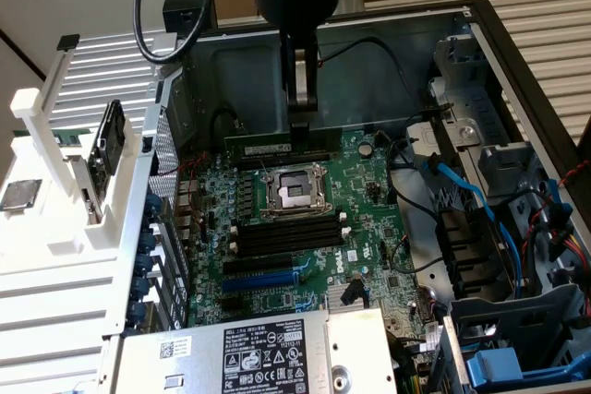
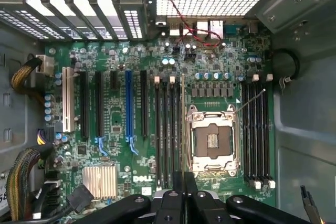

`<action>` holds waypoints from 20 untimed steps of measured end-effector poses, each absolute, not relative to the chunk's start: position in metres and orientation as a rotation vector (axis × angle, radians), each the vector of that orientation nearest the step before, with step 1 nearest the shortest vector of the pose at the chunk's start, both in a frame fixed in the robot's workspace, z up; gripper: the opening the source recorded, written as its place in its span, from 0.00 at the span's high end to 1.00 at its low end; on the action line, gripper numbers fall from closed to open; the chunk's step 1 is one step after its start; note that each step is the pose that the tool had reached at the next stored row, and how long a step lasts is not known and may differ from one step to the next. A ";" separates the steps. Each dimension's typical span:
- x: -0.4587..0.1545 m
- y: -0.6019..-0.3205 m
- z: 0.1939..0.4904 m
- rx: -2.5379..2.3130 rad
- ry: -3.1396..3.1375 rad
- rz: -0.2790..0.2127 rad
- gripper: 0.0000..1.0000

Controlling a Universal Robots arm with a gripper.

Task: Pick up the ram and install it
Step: 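Insert the ram into the slot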

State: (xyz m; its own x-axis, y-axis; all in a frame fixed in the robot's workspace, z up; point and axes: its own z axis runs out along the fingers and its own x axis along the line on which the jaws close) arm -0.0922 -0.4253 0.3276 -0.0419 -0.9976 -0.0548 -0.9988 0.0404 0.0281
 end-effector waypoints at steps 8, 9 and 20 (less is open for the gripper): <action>-0.092 -0.429 0.322 -2.154 2.243 0.105 0.88; -0.092 -0.429 0.321 -2.154 2.244 0.105 0.88; -0.092 -0.430 0.297 -2.153 2.242 0.107 0.88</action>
